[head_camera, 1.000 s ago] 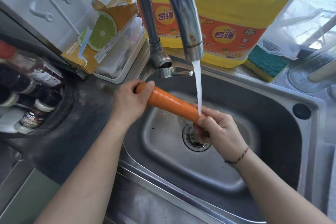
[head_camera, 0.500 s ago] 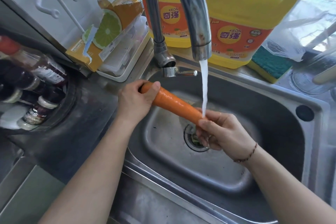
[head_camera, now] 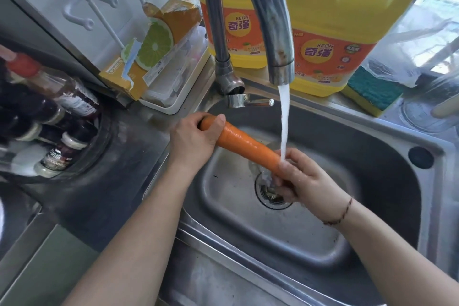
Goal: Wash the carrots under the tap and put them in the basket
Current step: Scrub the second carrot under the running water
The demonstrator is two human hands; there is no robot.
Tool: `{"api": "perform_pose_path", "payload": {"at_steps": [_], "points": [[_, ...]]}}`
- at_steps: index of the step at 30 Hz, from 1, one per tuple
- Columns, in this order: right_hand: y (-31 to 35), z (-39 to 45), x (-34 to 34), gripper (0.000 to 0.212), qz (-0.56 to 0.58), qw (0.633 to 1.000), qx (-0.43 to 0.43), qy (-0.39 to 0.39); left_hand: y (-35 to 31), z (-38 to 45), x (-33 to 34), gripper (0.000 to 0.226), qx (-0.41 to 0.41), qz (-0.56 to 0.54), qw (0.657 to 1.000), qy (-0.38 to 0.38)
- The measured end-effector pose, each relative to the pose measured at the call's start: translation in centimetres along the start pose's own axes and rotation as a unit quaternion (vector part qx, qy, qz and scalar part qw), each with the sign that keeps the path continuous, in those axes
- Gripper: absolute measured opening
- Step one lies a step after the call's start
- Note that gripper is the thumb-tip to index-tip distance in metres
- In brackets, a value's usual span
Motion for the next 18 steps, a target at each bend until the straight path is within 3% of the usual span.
{"api": "perform_pose_path", "payload": {"at_steps": [2,7,10,13,15,18], "points": [[0.1,-0.1,-0.7,0.015,-0.003,0.999,0.015,-0.047,-0.4,-0.3,0.1,0.047,0.001,0.000,1.000,-0.005],[1.6,0.3,-2.3,0.036,-0.111,0.974,0.022,-0.197,0.1,-1.4,0.8,0.037,-0.012,-0.081,0.997,0.005],[2.2,0.5,-1.3,0.038,-0.230,0.958,0.020,-0.169,-0.1,-1.5,0.0,0.047,0.005,-0.043,0.999,-0.018],[2.6,-0.2,0.5,0.024,-0.329,0.936,-0.055,-0.110,-0.1,-0.8,-0.5,0.044,-0.014,-0.005,1.000,-0.027],[3.1,-0.7,1.3,0.036,-0.401,0.901,-0.121,-0.110,0.4,-0.6,-0.5,0.035,-0.049,0.006,0.998,-0.027],[4.0,-1.1,1.2,0.058,-0.532,0.820,-0.108,-0.181,0.6,-1.0,-0.1,0.033,-0.070,0.014,0.997,-0.024]]}}
Point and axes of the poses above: each hand's wrist, its own z-axis towards the middle knuckle, its own x-axis out of the palm, y = z × x, the point moved 9 cm from there along z, towards the middle knuckle, and after that the axes turned 1 degree about x, right-handed, at the moved point
